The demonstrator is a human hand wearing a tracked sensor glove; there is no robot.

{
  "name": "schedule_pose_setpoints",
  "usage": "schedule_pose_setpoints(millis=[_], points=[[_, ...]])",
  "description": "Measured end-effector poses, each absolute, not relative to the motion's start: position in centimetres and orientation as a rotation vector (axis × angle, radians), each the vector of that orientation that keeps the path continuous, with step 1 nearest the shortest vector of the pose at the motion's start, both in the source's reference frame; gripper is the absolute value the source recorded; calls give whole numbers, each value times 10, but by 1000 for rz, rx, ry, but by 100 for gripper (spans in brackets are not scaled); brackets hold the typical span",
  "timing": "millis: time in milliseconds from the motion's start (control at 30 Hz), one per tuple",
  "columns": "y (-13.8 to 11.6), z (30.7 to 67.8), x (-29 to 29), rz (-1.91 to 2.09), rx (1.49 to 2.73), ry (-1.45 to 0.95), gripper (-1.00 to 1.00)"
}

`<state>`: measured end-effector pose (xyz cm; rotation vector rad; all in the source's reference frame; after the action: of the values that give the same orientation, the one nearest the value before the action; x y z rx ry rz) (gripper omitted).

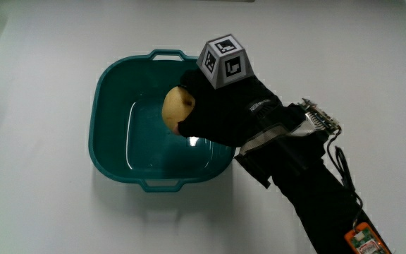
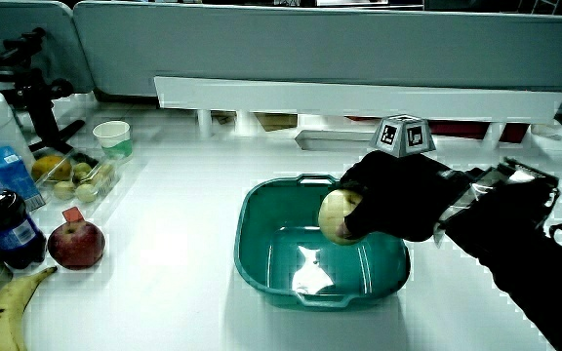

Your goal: Place pear into plate

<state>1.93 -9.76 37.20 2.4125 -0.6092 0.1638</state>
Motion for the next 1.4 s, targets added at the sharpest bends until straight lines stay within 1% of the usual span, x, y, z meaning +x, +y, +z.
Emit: schedule_pose_setpoints(millis=[33,67,133,167,233,267,300,400,467,567,600,633,700,733,800,833,867,1000,1067,1100,1133,1200,1233,1300,1400], points=[[-97,376,17,164,2391,-608,0],[-96,380,16,160,2404,-601,0],[-96,388,13,164,2380,-599,0],[-95,391,12,148,2391,-583,0],[-93,394,6,170,2360,-616,0],[-92,399,3,118,2378,-595,0],[-90,399,-1,146,2359,-624,0],[-85,407,-10,114,2370,-632,0],[-82,420,-15,88,2323,-626,0],[-76,430,-19,59,2319,-624,0],[-75,435,-21,50,2298,-618,0],[-73,435,-22,42,2328,-628,0],[-71,443,-25,48,2268,-638,0],[-70,446,-25,21,2287,-620,0],[-68,448,-27,24,2282,-633,0],[-68,450,-27,18,2254,-632,0],[-67,447,-26,23,2291,-622,0],[-65,449,-27,21,2278,-626,0],[-63,449,-26,29,2295,-628,0],[-62,452,-27,27,2272,-620,0],[-62,452,-26,18,2284,-609,0],[-62,455,-24,46,2258,-609,0],[-61,455,-23,58,2247,-608,-5],[-60,454,-22,73,2263,-609,-15],[-58,455,-21,72,2239,-608,-30]])
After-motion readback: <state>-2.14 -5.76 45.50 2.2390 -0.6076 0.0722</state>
